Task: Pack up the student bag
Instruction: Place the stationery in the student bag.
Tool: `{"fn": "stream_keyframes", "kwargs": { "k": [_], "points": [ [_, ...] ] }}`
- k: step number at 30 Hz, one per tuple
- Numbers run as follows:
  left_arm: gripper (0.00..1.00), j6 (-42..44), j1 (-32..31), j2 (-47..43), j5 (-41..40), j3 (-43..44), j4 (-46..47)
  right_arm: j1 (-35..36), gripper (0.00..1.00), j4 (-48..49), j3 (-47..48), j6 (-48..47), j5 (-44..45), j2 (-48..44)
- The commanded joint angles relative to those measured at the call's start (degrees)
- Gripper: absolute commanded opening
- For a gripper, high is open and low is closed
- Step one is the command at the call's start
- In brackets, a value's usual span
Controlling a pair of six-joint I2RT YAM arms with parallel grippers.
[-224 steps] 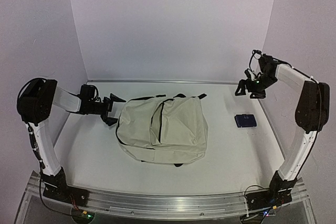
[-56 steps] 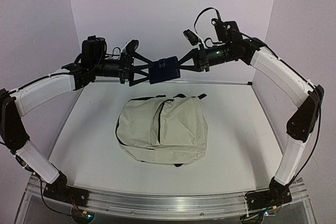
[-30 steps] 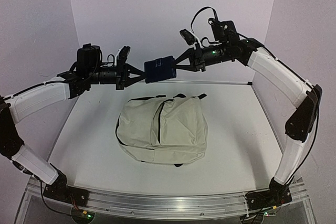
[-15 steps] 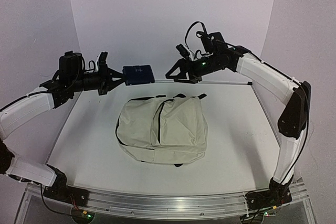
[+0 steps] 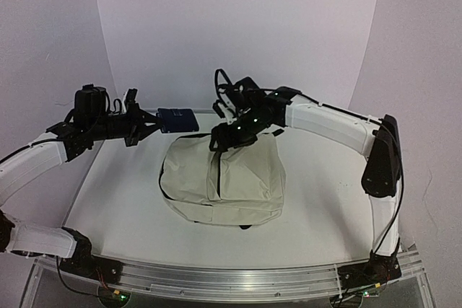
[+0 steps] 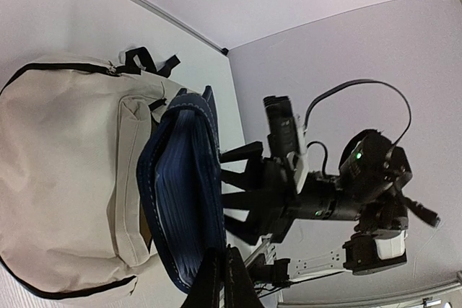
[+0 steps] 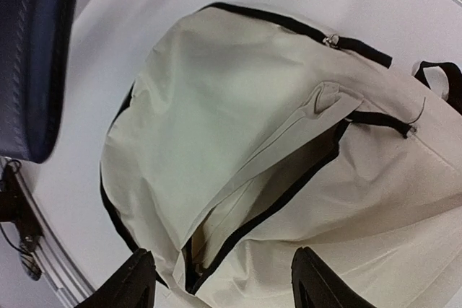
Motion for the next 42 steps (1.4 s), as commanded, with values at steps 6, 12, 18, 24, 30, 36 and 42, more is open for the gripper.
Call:
{"fn": "stream_keyframes", "kwargs": {
  "k": [6, 12, 18, 24, 30, 36, 42],
  "points": [
    [0.00, 0.7, 0.1, -5.9, -2.0, -1.3, -1.5, 3.1, 0.79, -0.9, 3.8, 1.3, 24.4, 5.9],
    [0.00, 1.6, 0.1, -7.8, -3.0, -1.5, -4.3, 3.1, 0.64, -1.4, 4.0, 1.7, 25.4, 8.2],
    [0.00, 2.4, 0.1, -6.9, -0.4, -2.9, -4.1, 3.1, 0.13, -1.9, 5.5, 1.6, 23.3, 7.2],
    [0.00, 2.9, -0.1, -0.6, 7.4, -5.1, 3.0, 2.9, 0.00, -1.8, 6.8, 1.0, 21.0, 3.9],
    [0.00, 5.6, -0.4, 6.8, 12.2, -4.0, 8.5, 2.4, 0.00, -1.5, 5.0, 0.9, 17.9, 1.7],
    [0.00, 7.8, -1.2, 15.7, 14.7, -2.0, 12.4, 2.4, 0.00, -1.0, 6.9, 0.9, 16.0, 2.2],
    [0.00, 9.5, -4.2, 24.0, 17.5, 2.1, 16.6, 2.4, 0.00, -1.0, 7.1, 1.0, 15.3, 2.4]
  ]
}}
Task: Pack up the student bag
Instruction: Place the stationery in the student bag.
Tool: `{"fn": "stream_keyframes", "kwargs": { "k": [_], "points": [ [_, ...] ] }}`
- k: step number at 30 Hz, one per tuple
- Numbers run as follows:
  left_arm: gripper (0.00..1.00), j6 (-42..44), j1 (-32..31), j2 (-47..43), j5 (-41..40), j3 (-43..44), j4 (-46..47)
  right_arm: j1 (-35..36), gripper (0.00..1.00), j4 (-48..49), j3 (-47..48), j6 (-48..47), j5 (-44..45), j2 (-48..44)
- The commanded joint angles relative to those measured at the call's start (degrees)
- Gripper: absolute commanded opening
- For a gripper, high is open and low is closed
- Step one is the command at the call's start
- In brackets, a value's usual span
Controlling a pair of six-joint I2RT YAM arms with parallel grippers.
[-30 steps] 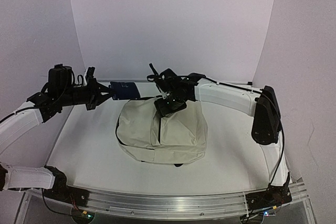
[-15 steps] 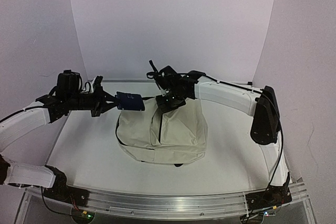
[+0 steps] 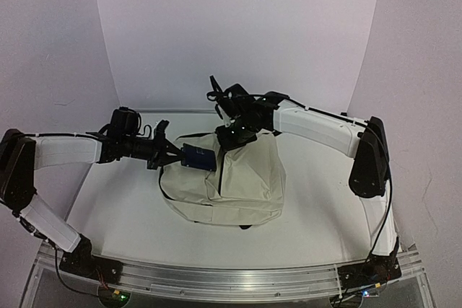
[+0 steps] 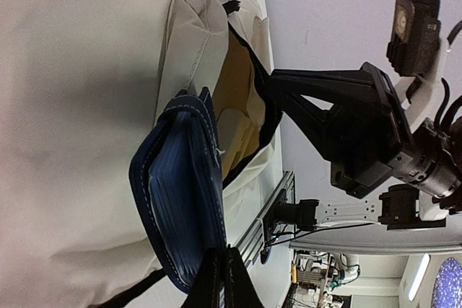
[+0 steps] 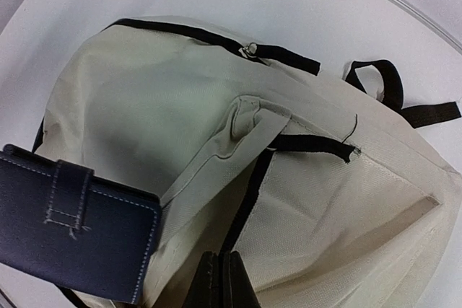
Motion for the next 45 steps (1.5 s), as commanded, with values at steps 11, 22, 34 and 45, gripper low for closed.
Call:
{"fn": "stream_keyframes", "kwargs": {
  "k": [11, 22, 34, 45],
  "points": [
    [0.00, 2.2, -5.5, 5.6, 4.4, 9.1, 13.0, 0.1, 0.00, 0.6, 2.9, -0.3, -2.7, -3.6],
    [0.00, -3.0, -5.5, 15.2, 1.0, 8.3, 19.6, 0.0, 0.00, 0.7, 2.6, -0.6, -4.3, -5.0],
    [0.00, -4.8, -9.3, 30.6, 3.5, 22.4, 24.5, 0.0, 0.00, 1.2, 2.3, -0.1, -10.1, -5.2],
    [0.15, -1.1, -11.8, 33.7, 0.7, 26.9, 15.3, -0.8, 0.00, 1.3, 2.5, 0.8, -11.1, -4.8]
  ]
}}
